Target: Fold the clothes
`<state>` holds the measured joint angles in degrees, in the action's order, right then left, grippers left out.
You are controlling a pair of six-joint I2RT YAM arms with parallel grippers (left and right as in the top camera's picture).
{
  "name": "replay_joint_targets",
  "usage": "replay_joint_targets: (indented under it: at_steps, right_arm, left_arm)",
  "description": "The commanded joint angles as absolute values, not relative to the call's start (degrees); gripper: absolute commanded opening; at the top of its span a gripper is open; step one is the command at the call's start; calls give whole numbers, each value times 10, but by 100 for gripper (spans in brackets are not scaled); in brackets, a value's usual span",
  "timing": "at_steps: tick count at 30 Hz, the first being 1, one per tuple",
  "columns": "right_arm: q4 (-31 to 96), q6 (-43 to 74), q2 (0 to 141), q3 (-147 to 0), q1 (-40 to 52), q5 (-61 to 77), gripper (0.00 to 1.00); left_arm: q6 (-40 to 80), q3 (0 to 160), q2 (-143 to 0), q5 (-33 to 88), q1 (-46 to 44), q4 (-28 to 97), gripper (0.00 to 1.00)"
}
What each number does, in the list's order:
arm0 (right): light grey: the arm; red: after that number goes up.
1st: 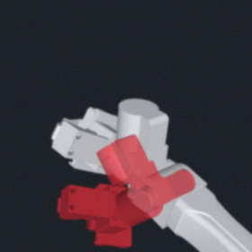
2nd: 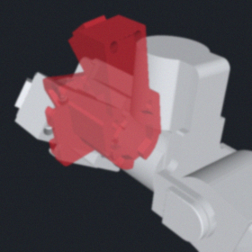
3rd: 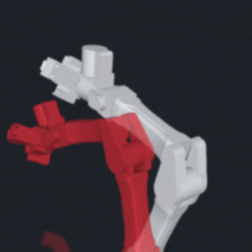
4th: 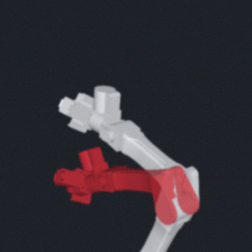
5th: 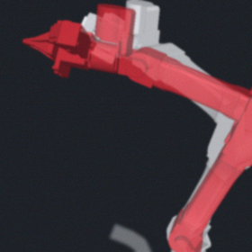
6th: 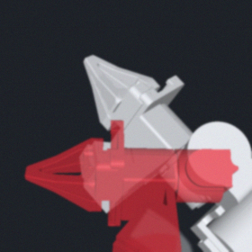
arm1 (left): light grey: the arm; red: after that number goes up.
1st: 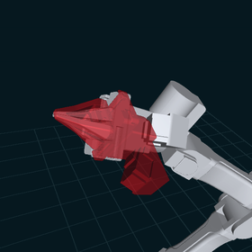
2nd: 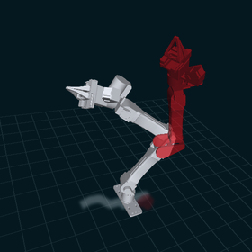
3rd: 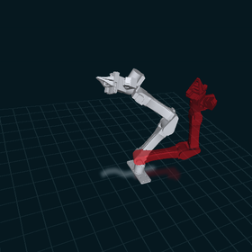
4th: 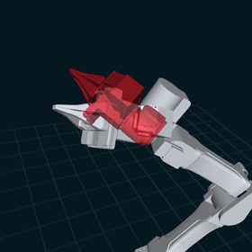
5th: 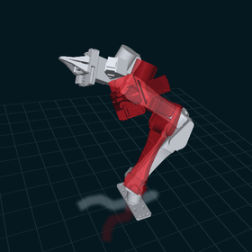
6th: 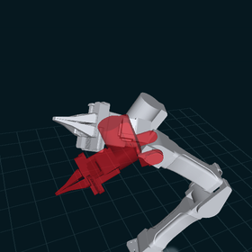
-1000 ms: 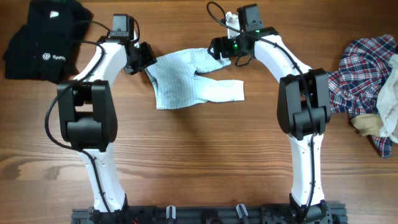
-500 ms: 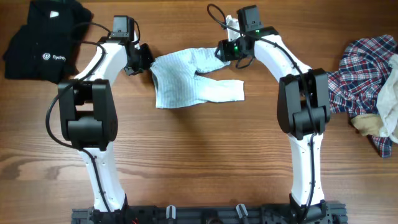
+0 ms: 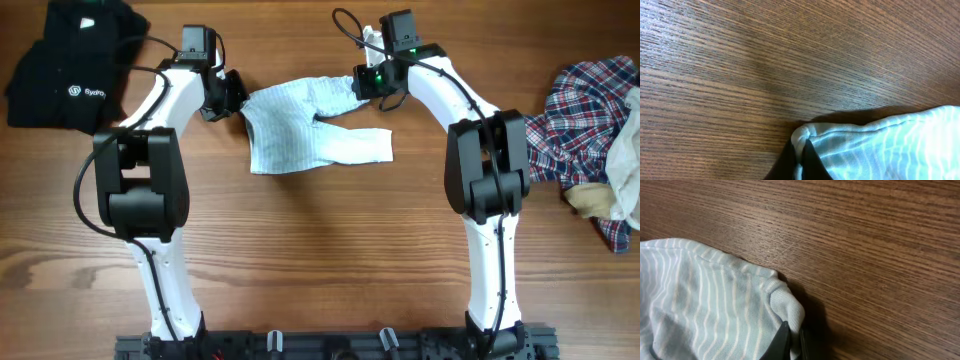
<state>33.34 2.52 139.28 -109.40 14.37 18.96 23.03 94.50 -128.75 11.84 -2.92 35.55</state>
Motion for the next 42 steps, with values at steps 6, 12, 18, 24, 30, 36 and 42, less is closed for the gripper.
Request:
replay_joint_targets:
  at_steps: [6,12,18,24,30,36,42]
  right_arm:
    - [314,30,1373,-1100,142,161,4]
    - [313,30,1359,-1100,142,161,4]
    - [311,30,1357,-1100,142,167,4]
    - [311,30,1357,-1100,142,167,4]
    - [313,30,1346,-1100,142,167,4]
    - [350,30,1329,-1100,142,164,4]
    - [360,30,1328,-1100,142,164,4]
  left_arm:
    - [227,945,-1287,140,-28,352,4]
    - [197,945,-1267,197,-28,343,4]
    - [192,945,-1261,215,-28,343,4]
    - [182,945,-1247,214,-28,343,4]
    - [168,945,-1230,210,-28,347,4]
    - [167,945,-1227,208,-28,384,4]
    - [167,945,-1224,208,-28,397,4]
